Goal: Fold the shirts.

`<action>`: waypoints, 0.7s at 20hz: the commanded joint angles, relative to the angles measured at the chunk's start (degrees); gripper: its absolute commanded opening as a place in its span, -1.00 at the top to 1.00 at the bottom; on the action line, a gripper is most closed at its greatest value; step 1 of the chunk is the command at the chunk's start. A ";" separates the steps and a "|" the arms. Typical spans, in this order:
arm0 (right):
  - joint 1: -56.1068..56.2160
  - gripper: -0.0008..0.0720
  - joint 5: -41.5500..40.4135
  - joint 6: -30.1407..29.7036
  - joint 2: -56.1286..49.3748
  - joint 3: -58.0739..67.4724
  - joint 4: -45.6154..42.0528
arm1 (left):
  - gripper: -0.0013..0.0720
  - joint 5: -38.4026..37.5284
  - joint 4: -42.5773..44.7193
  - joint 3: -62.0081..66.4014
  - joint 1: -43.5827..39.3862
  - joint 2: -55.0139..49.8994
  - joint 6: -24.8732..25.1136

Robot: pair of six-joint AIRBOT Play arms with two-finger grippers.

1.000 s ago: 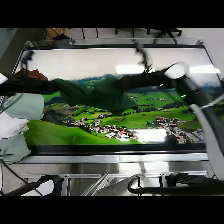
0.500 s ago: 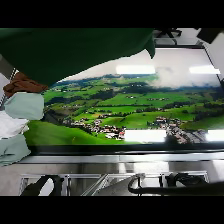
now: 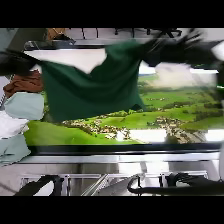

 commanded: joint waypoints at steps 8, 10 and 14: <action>6.86 0.48 -10.67 -2.91 -30.29 -9.35 5.77 | 0.88 3.85 5.90 -9.51 1.64 -33.99 -1.05; 4.72 -0.13 -9.77 -2.84 -28.81 -8.13 5.27 | -0.95 -0.15 5.86 -4.70 3.58 -36.52 -2.34; -4.74 -0.15 -3.43 -1.60 -21.16 -7.80 3.65 | -0.91 -9.53 5.33 1.18 7.80 -35.91 -3.30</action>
